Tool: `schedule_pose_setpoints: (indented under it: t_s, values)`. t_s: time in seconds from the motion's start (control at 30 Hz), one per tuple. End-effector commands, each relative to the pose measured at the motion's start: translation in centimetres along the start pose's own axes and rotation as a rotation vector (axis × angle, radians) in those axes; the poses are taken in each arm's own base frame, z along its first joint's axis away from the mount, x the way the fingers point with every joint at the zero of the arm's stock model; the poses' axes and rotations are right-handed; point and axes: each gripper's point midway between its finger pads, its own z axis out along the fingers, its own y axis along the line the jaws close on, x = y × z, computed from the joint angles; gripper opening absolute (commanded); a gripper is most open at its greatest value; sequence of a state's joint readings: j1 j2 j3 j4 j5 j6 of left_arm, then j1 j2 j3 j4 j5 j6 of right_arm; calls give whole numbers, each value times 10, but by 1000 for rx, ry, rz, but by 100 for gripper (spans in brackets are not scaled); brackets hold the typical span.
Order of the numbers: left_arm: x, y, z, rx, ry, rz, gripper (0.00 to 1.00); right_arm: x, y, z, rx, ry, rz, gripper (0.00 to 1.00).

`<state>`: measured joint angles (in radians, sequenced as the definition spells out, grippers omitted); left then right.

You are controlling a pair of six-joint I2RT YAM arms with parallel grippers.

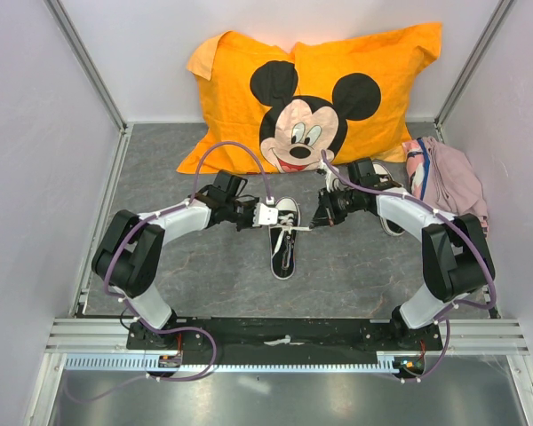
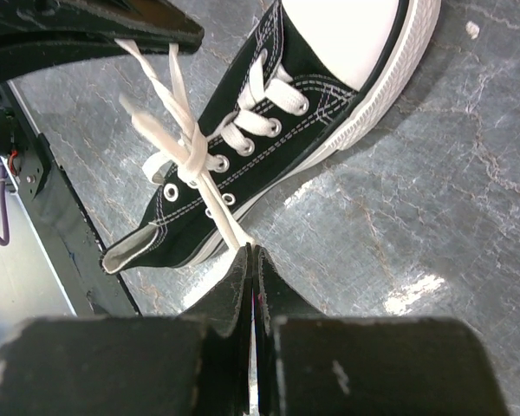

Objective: Tie the shoes

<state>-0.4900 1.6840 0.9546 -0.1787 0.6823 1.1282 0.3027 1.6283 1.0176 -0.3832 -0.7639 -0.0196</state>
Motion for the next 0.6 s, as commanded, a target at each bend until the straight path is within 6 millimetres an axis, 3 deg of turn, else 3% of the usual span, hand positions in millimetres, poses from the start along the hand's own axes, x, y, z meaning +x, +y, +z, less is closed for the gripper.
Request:
schedule_pose_setpoints:
  t_s: [0.0,0.57]
  values:
    - [4,12,-5,-27,10,19,2,2,4,-10,10,-13,-38,0]
    - [16,7,-9,-17,38,30,2,7,-3,-11,32,-6,-28,0]
